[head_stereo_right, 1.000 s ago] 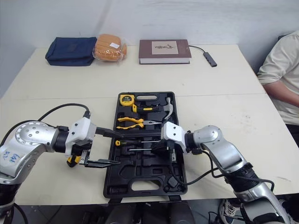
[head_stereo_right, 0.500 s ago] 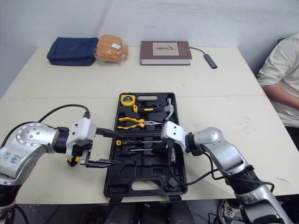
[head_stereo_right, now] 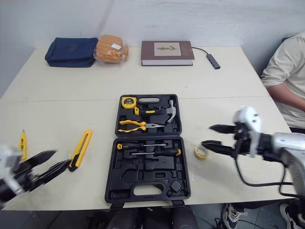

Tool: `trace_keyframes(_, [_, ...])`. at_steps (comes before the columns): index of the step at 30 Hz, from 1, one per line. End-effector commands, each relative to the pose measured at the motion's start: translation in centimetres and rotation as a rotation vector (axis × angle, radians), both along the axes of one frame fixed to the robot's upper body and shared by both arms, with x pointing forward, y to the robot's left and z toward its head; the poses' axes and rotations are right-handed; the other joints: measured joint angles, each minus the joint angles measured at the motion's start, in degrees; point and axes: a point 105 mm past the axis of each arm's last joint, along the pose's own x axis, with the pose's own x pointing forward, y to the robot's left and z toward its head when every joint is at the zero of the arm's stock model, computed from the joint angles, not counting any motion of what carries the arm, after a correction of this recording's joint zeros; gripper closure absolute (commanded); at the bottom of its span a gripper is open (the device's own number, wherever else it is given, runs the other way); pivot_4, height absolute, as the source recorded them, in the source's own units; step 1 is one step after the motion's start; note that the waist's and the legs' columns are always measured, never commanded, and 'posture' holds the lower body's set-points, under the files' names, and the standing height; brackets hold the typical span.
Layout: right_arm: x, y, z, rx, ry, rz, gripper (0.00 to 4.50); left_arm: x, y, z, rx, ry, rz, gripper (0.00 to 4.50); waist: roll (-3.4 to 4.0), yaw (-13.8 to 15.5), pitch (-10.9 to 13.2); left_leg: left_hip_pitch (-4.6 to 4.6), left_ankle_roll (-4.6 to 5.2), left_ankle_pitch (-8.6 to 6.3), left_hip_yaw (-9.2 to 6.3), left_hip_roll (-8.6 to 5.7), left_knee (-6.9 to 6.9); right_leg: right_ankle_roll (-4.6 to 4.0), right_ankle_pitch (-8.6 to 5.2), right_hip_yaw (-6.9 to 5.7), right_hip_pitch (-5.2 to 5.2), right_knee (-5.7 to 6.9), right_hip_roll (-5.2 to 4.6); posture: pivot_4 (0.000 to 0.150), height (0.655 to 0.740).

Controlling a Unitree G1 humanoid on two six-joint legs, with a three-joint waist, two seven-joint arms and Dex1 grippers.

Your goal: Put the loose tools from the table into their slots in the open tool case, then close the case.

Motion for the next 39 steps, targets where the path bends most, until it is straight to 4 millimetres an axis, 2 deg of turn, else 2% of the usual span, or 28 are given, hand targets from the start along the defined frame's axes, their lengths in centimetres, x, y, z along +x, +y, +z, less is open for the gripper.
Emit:
trace_keyframes(1, [-0.2,-3.8,0.9,-0.041,-0.034,-0.116,0.03,-3.0,4.5,0.3,0.073,-0.016,0.203,0.0,0.0,0.2,0.0,0.0,0.21,-0.13,0.0,0.0,-0.01,-0.02,-0.01,0.01,0.0,-0.01,-0.01,0.15,0.74])
trace_keyframes(4, [-0.3,-7.7,1.0,-0.076,-0.044,-0.252,0.03,-6.3,8.7,-0.1,0.121,0.01,0.376,0.0,0.0,0.9,0.0,0.0,0.23,-0.21,0.0,0.0,-0.03,-0.08,-0.04,0.01,-0.05,-0.04,-0.03,0.15,0.74])
trace_keyframes(7, [-0.8,-10.5,0.8,-0.103,-0.029,-0.323,0.03,-8.2,12.6,0.2,0.126,-0.007,0.551,0.0,0.06,1.2,0.0,-0.01,0.05,-0.37,0.01,0.0,-0.06,-0.15,-0.08,0.02,-0.11,-0.09,-0.04,0.15,0.74])
trace_keyframes(9, [-0.9,-11.7,0.6,-0.122,-0.03,-0.351,0.03,-8.4,13.3,0.3,0.122,-0.019,0.582,0.0,0.08,1.2,0.0,-0.01,-0.06,-0.45,-0.01,0.01,-0.07,-0.22,-0.12,0.0,-0.12,-0.1,-0.06,0.15,0.74])
trace_keyframes(11, [-0.7,-12.4,0.6,-0.126,-0.042,-0.371,0.03,-8.1,13.0,0.3,0.119,-0.027,0.576,0.0,0.15,1.2,0.1,-0.02,-0.02,-0.47,0.01,0.01,-0.07,-0.33,-0.18,0.02,-0.1,-0.11,-0.1,0.15,0.74])
trace_keyframes(14, [-0.3,-11.8,0.6,-0.113,-0.051,-0.344,0.03,-6.9,12.1,0.3,0.126,-0.04,0.564,0.0,0.2,0.9,0.1,-0.02,-0.01,-0.48,0.04,0.01,-0.09,-0.31,-0.16,0.06,-0.11,-0.12,-0.12,0.15,0.74])
trace_keyframes(19, [0.5,-6.8,1.1,-0.053,-0.071,-0.17,0.03,-4.3,11.4,0.3,0.103,-0.064,0.6,0.0,0.42,0.7,0.1,0.02,-0.14,-0.44,0.04,0.03,-0.16,-0.1,-0.05,0.03,-0.13,-0.07,-0.11,0.15,0.74])
trace_keyframes(20, [0.6,-5.2,1.4,-0.033,-0.077,-0.116,0.03,-3.7,11.4,0.1,0.101,-0.052,0.619,0.0,0.43,0.6,0.1,0.01,-0.15,-0.43,0.03,0.03,-0.16,-0.1,-0.05,0.02,-0.13,-0.03,-0.1,0.15,0.74])
trace_keyframes(22, [0.5,0.2,2.7,0.029,-0.125,0.08,0.03,-1.5,11.7,-0.2,0.062,-0.036,0.704,0.0,0.51,0.5,0.2,0.01,-0.14,-0.42,0.05,0.03,-0.15,-0.08,-0.04,0.03,-0.13,0.0,-0.1,0.15,0.74])
trace_keyframes(24, [0.2,4.1,4.0,0.08,-0.18,0.216,0.03,0.1,12.0,-0.3,0.046,-0.02,0.761,0.0,0.51,0.7,0.2,0.02,-0.15,-0.38,0.03,0.03,-0.08,-0.07,-0.03,0.01,-0.14,0.16,-0.1,0.15,0.74])
trace_keyframes(26, [0.2,6.0,4.6,0.109,-0.199,0.269,0.03,0.9,12.0,-0.3,0.042,-0.014,0.788,0.0,0.45,0.9,0.2,0.02,-0.29,-0.28,0.0,0.03,-0.07,-0.07,-0.03,-0.03,-0.17,0.25,-0.09,0.15,0.74])
trace_keyframes(29, [-0.8,10.4,6.2,0.142,-0.232,0.48,0.03,2.8,11.1,-0.7,0.11,0.037,0.75,0.0,0.37,0.8,0.2,0.0,-0.41,-0.17,0.04,0.0,-0.05,-0.06,-0.03,-0.04,-0.18,0.23,-0.08,0.15,0.74])
trace_keyframes(35, [-1.3,14.4,6.9,0.154,-0.228,0.698,0.03,4.5,11.5,-1.5,0.15,0.091,0.768,0.0,0.22,1.0,0.1,-0.03,-0.19,-0.17,0.02,-0.03,-0.05,-0.04,-0.02,-0.1,-0.19,0.19,-0.09,0.15,0.74])
trace_keyframes(39, [-1.0,15.5,6.8,0.14,-0.235,0.744,0.03,5.7,11.4,-2.0,0.198,0.135,0.734,0.0,0.16,1.0,0.1,-0.04,-0.17,-0.18,0.03,-0.04,-0.02,-0.04,-0.02,-0.11,-0.18,0.2,-0.09,0.15,0.74])
